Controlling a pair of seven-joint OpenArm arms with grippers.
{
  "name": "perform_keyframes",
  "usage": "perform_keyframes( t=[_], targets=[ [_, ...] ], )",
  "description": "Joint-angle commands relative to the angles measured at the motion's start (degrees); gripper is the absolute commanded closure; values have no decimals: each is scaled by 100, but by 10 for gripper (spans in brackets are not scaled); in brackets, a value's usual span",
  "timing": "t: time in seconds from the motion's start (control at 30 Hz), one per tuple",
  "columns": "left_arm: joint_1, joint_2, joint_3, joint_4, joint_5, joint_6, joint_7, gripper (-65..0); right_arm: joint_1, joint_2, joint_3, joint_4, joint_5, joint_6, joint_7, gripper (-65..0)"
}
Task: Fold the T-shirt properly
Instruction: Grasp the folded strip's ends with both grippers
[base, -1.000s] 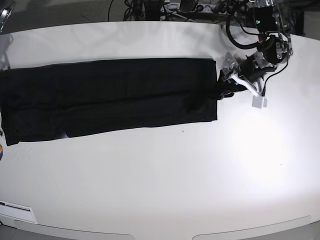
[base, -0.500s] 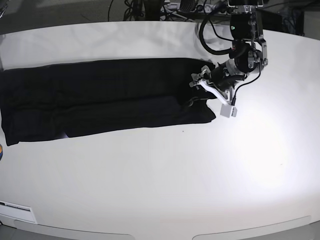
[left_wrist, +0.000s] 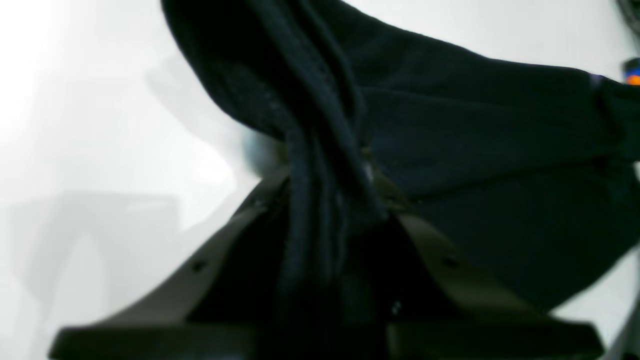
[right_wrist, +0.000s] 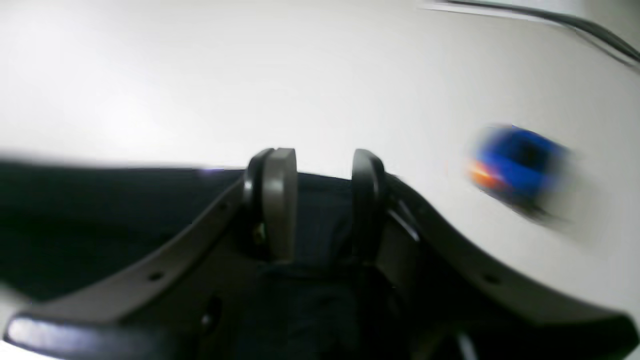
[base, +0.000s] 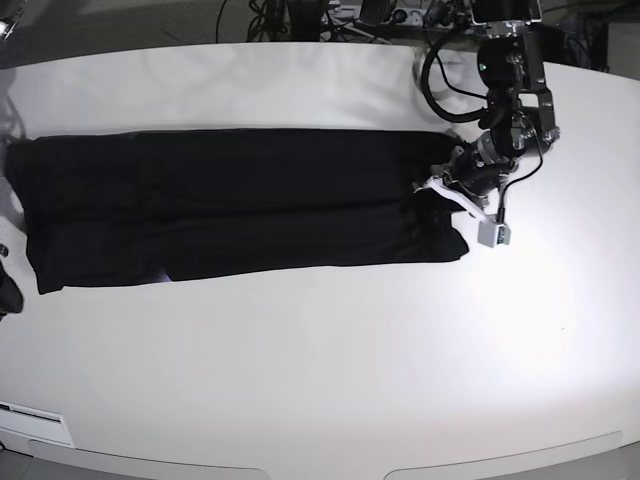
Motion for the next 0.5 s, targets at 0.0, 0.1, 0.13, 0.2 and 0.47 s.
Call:
perform_keyframes(
  t=[0.0,0.1,0.13,0.2,0.47],
  targets=[
    [-59,-136,-72,72,11,-26,-107,0,90,31,52,72,424,125,-61,-173],
    [-59,-417,-173,72,-11,-175,-107,0,-157,-356,-42,72,1115,518,-343,0],
    [-59,-516,-179,72,-61,-238,-107,0,-280,-509,-83,72,1095,577,-321,0],
    [-52,-732,-179,72,-323,-531,-103,0,-505,-837,-157,72,1010,708,-291,0],
    [-44,-1259,-179,72,-1534,-1582,229,0,-1263,-1753,-634,72,-1582,954,1572,0]
  ],
)
